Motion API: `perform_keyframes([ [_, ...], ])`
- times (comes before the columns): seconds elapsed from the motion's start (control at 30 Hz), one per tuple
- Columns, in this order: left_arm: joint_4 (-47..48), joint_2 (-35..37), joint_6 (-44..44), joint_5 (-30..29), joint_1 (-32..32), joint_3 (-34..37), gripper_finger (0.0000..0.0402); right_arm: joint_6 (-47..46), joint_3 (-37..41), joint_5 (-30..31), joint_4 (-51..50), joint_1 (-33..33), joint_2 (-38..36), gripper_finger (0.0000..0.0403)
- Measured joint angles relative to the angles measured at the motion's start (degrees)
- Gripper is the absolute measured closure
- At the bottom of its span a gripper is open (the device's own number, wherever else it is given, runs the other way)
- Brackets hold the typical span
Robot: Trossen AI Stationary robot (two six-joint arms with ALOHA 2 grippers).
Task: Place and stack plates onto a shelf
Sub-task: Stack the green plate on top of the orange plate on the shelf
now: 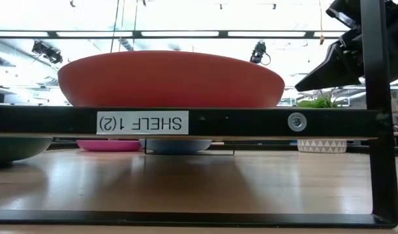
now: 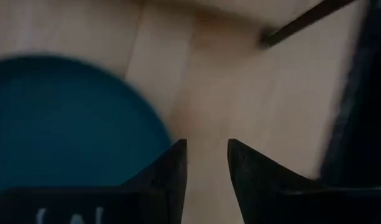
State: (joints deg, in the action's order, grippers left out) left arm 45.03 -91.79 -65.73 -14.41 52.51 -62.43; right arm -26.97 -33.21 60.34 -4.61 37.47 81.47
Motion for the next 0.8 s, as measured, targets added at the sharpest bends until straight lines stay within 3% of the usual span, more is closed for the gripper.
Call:
perform_keyframes([
  [0.47,2.2,-10.0,-1.3,9.3,-1.7,0.1,0.0266,6.6,0.0,0.0,3.8,-3.3,0.0,0.0389],
  [0.57,2.5,-11.1,-0.2,10.1,-1.7,0.1,0.0291,7.1,0.0,0.0,3.9,-3.7,0.0,0.0389],
  [0.7,5.4,-10.8,3.6,11.9,-1.9,-1.6,0.0374,7.2,0.0,-0.2,4.1,-4.0,0.0,0.0389],
  [0.8,12.2,-10.5,6.3,12.6,-1.9,-5.7,0.0385,7.2,0.0,-0.4,4.1,-4.0,0.0,0.0389],
])
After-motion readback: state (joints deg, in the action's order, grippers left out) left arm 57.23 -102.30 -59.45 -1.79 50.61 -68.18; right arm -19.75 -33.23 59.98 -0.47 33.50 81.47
